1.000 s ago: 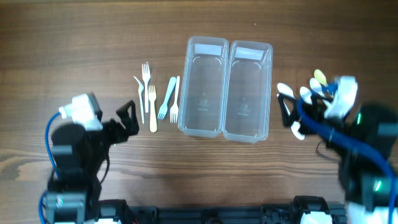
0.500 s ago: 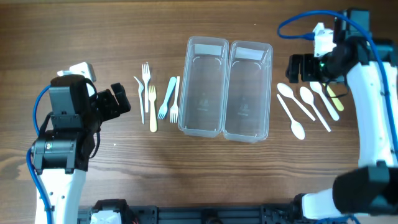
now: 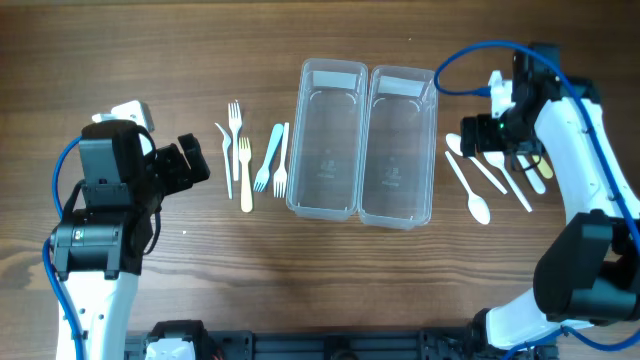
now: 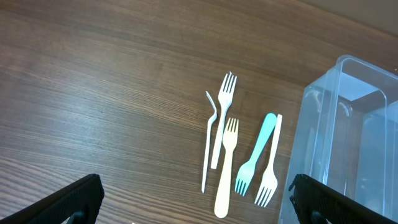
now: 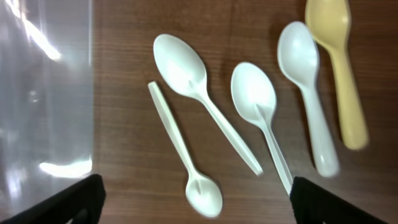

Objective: Pack container
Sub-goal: 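Lower the right gripper and grasp two white spoons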

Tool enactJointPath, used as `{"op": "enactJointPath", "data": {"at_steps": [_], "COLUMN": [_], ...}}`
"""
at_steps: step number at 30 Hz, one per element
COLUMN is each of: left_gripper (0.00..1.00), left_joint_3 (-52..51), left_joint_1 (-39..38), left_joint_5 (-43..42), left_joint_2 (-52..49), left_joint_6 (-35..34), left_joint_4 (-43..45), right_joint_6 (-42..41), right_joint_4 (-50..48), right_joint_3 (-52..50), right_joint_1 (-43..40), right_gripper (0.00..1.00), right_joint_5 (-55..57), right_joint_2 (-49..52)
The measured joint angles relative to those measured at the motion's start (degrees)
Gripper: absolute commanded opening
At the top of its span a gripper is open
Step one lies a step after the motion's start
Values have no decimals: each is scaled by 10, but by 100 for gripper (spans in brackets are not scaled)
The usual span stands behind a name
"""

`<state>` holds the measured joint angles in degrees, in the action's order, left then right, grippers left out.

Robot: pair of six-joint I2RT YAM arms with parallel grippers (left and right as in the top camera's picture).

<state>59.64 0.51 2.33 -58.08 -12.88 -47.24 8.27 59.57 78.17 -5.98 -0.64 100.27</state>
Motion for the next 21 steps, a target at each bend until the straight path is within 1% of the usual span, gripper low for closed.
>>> {"op": "enactJointPath", "data": {"at_steps": [3, 4, 5, 8, 16, 19, 21], "left_gripper": [100, 100, 100, 100, 100, 100, 100], "left_joint_3": [0, 0, 0, 0, 0, 0, 0], "left_joint_1": [0, 0, 0, 0, 0, 0, 0], "left_joint_5": [0, 0, 0, 0, 0, 0, 0], "left_joint_2": [0, 0, 0, 0, 0, 0, 0], "left_joint_6": [0, 0, 0, 0, 0, 0, 0], "left_joint_4": [-2, -2, -2, -2, -1, -2, -2], "right_joint_6": [18, 21, 24, 26, -9, -19, -25], "right_joint_4": [-29, -34, -44, -58, -130, -150, -164], "right_joint_3": [-49, -58, -73, -91, -158, -186, -200], "right_joint_1": [-3, -3, -3, -3, -3, -3, -3], "right_gripper": [84, 82, 77, 68, 65, 60, 54], "right_joint_5": [-15, -17, -22, -30, -45, -46, -48], "right_joint_2": [0, 0, 0, 0, 0, 0, 0]}}
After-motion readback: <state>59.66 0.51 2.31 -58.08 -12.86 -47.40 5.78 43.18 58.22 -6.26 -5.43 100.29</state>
